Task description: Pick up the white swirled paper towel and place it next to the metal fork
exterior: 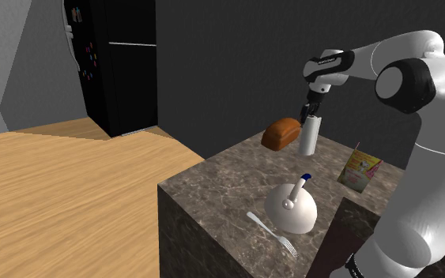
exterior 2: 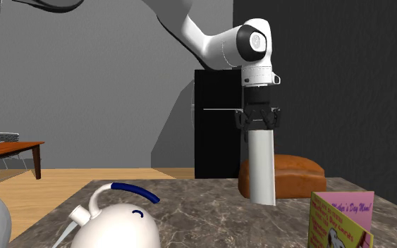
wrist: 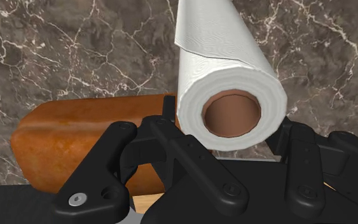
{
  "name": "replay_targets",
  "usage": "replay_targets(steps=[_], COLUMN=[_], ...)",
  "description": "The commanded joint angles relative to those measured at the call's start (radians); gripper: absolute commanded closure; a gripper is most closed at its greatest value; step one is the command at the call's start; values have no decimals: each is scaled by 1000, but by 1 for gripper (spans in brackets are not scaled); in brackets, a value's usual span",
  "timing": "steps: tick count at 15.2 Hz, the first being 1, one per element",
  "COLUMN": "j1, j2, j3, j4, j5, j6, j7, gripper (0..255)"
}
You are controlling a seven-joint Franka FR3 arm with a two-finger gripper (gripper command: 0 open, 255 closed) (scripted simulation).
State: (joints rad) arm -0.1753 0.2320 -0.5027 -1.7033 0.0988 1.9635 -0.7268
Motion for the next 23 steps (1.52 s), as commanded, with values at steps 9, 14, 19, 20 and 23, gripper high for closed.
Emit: replay_targets(steps=[9, 14, 19, 20, 23], j1=[-4, -8, -16, -18, -25], j2=[-12, -8, 3, 6, 18], j3=[-5, -7, -9, -9, -10], j4=[119, 191, 273, 290, 346], j5=[-9, -8, -2, -1, 5], j6=[-130, -198, -270, -285, -330], j7=[5, 4, 2, 1, -2], gripper=[255, 255, 255, 255, 255])
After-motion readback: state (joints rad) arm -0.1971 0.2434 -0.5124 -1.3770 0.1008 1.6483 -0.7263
